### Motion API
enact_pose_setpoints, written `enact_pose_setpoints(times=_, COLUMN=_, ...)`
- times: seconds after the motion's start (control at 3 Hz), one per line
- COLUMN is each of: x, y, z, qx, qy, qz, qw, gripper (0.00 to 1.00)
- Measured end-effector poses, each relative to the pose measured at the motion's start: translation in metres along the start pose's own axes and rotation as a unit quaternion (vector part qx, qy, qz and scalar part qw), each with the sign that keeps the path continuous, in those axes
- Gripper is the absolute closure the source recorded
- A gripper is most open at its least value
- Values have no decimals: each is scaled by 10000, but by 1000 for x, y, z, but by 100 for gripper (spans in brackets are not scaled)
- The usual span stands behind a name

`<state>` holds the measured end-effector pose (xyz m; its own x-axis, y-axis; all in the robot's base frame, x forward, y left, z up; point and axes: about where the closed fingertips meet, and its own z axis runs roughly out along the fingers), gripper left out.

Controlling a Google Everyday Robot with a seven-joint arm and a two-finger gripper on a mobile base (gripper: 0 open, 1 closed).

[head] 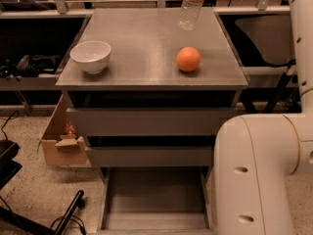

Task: Pick water bottle from bottom drawer and place on counter

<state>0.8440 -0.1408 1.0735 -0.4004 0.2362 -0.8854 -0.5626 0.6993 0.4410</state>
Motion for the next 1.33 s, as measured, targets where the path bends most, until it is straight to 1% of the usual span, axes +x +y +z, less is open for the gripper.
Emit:
enact_pose_setpoints(times=0.33, x=16, y=-16, z=15, qx=362, qy=243, qz=-54, qw=9990, gripper=100)
enact_pose_setpoints(times=0.67, x=16, y=-16, z=15, qx=362, qy=243, qz=-54, qw=9990, gripper=100)
enact_pose_setpoints(times=1.0, x=26, y=-22, z=26, qx=516, qy=403, qz=-146, qw=9977, gripper=100)
enact_pose_setpoints(times=1.33, x=35, y=-26, z=41, qx=736, qy=554, qz=-401, qw=9949, gripper=100)
